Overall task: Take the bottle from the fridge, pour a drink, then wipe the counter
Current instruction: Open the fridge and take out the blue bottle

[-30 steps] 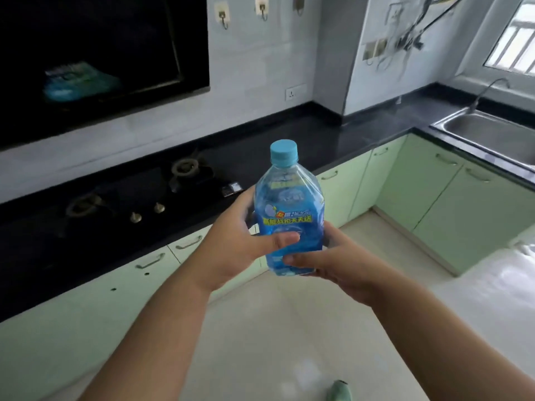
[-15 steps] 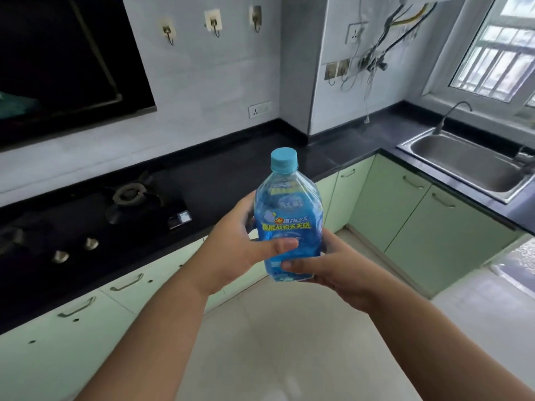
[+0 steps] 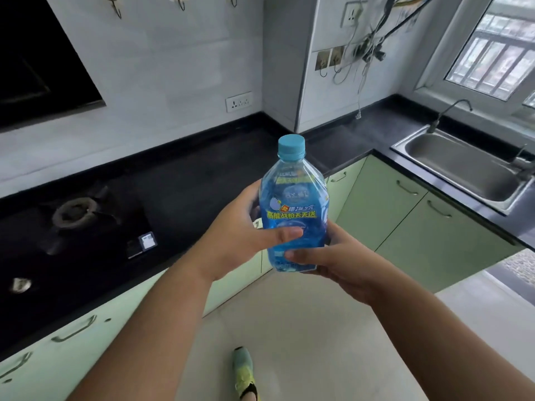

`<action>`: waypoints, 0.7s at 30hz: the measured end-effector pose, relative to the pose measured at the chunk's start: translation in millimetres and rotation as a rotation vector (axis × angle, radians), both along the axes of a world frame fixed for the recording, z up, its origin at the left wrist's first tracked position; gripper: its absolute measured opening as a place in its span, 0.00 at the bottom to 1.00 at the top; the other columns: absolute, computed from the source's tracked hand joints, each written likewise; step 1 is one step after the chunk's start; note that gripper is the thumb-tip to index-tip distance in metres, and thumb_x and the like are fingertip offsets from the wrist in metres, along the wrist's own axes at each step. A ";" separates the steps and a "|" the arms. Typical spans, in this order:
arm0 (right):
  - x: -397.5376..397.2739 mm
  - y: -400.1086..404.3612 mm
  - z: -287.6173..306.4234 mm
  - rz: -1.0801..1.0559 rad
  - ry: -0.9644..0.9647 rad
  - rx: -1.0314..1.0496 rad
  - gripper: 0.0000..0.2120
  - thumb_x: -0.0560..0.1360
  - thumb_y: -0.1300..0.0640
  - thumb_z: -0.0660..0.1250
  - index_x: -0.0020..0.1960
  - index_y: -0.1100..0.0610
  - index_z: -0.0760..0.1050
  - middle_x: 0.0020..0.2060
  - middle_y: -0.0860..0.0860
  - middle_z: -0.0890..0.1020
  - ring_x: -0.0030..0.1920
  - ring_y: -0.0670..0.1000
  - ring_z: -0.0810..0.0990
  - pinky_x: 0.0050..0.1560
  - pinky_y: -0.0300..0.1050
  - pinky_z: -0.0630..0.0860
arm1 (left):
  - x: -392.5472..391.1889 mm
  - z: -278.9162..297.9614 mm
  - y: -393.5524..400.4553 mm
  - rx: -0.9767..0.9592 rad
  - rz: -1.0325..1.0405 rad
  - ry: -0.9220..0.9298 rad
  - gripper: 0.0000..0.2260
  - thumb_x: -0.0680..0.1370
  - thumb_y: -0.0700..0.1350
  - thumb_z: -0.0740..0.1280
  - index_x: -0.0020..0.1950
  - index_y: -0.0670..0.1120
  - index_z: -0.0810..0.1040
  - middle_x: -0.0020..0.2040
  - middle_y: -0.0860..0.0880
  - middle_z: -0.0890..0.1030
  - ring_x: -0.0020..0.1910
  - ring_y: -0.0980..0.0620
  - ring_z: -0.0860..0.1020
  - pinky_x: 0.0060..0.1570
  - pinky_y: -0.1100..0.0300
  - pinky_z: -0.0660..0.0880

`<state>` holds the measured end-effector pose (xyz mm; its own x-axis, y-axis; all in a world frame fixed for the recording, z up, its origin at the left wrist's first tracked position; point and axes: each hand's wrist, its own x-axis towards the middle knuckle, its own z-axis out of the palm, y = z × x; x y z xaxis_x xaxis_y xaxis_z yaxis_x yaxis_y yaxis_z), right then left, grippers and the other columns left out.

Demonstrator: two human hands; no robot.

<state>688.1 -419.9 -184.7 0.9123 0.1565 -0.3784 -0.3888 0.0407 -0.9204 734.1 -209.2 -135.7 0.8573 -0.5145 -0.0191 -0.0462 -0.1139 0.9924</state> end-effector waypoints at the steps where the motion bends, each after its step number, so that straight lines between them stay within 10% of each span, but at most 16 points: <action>1: 13.9 -1.7 -0.4 -0.013 0.000 -0.009 0.40 0.65 0.58 0.85 0.72 0.51 0.71 0.65 0.52 0.82 0.62 0.56 0.84 0.63 0.58 0.81 | 16.4 -1.0 -1.9 -0.011 -0.020 0.006 0.29 0.73 0.43 0.80 0.71 0.54 0.73 0.63 0.54 0.84 0.63 0.52 0.82 0.62 0.47 0.81; 21: 297.7 -5.0 2.6 0.082 -0.021 0.007 0.29 0.70 0.66 0.78 0.68 0.53 0.74 0.60 0.51 0.85 0.60 0.54 0.85 0.63 0.57 0.81 | 286.4 -2.8 -7.2 0.105 0.069 -0.058 0.31 0.69 0.52 0.80 0.70 0.56 0.74 0.62 0.56 0.84 0.63 0.56 0.82 0.63 0.49 0.81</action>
